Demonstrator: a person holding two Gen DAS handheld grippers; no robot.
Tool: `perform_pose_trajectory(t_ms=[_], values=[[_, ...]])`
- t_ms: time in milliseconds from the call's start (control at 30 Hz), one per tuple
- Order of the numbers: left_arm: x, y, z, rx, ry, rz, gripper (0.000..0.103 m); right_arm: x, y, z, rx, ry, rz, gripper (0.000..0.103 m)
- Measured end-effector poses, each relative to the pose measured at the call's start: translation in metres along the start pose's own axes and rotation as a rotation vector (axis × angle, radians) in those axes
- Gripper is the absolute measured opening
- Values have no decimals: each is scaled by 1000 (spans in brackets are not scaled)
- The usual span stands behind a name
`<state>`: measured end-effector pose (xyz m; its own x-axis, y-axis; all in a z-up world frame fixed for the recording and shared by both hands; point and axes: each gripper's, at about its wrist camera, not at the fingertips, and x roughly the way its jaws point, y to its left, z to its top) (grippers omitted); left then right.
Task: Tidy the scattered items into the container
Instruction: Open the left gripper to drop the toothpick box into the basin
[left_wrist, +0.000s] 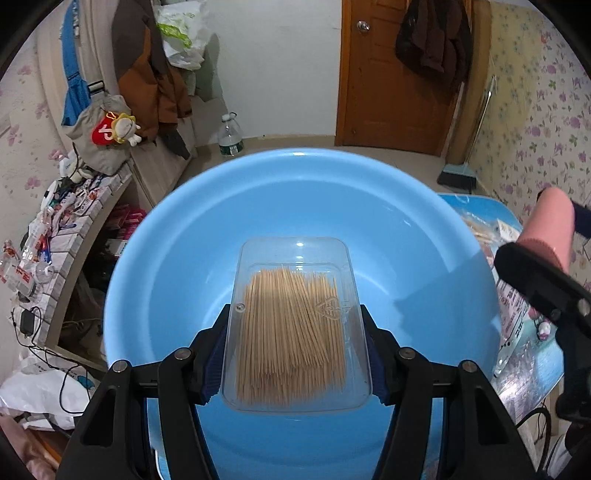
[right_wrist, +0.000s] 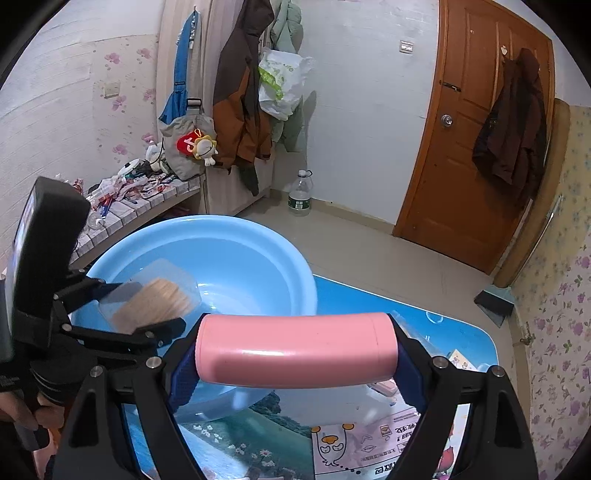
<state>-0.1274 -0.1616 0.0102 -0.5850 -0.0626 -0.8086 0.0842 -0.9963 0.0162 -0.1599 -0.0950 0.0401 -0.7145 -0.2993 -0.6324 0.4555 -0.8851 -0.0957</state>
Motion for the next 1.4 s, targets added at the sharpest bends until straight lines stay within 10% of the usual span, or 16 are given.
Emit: perform_pose_trajectory(t_ms=[1400], values=[[-52,87,-15,-112,-117,52,67,50,80,2,-57,83,78,88]])
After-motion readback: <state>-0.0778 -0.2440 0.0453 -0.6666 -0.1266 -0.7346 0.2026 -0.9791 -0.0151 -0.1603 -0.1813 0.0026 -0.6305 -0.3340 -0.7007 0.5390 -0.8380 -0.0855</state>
